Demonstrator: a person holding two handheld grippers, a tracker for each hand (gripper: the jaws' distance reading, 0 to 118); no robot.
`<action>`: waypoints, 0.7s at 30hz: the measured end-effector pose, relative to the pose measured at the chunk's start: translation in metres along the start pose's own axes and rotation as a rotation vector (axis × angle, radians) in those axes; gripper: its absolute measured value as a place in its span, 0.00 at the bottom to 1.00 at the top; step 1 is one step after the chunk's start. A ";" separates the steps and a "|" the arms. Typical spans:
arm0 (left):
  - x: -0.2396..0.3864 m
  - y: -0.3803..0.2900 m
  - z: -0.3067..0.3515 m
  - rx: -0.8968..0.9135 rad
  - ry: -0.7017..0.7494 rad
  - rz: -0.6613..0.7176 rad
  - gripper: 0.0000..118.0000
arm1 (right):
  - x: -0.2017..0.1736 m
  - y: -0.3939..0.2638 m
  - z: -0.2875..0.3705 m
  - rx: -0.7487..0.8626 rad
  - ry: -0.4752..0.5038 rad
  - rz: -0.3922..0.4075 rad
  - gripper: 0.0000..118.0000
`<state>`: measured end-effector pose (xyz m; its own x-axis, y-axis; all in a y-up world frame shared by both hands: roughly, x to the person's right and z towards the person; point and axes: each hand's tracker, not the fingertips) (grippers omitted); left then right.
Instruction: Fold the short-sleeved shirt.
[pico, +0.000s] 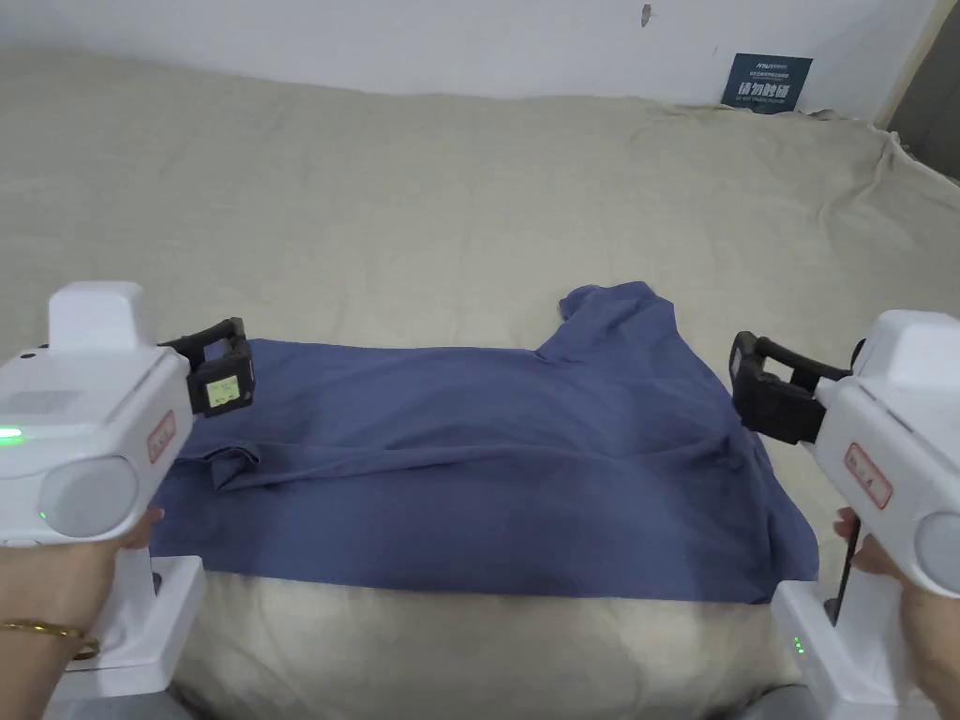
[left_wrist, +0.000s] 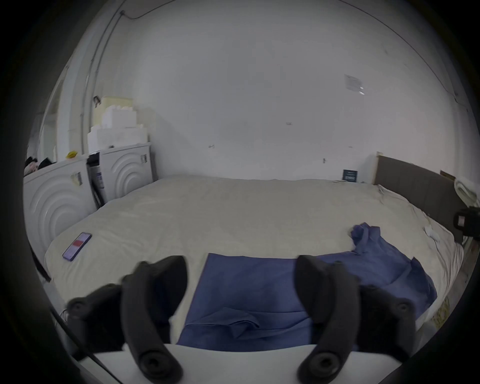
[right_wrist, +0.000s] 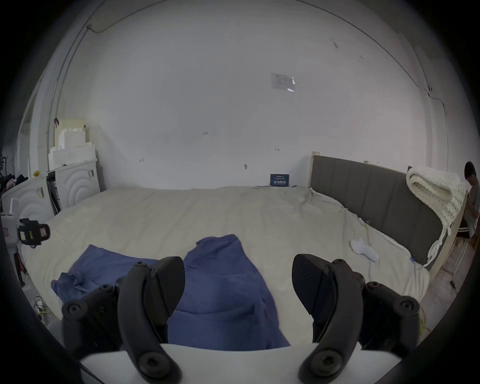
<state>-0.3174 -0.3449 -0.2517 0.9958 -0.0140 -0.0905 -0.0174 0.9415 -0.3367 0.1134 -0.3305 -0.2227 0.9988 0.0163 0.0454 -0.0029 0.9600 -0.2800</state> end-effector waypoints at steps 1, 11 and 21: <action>0.003 -0.002 0.000 -0.002 -0.008 -0.001 0.61 | -0.002 -0.003 0.001 0.009 0.007 -0.001 0.75; 0.013 -0.015 -0.002 -0.032 -0.072 0.003 0.00 | -0.029 -0.011 0.014 0.053 0.033 -0.028 0.01; 0.014 -0.019 -0.007 -0.062 -0.079 0.020 0.00 | -0.037 -0.010 0.009 0.040 0.057 -0.028 0.00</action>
<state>-0.3039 -0.3654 -0.2536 0.9991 0.0334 -0.0244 -0.0403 0.9186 -0.3932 0.0758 -0.3377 -0.2129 0.9997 -0.0259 -0.0027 0.0245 0.9703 -0.2405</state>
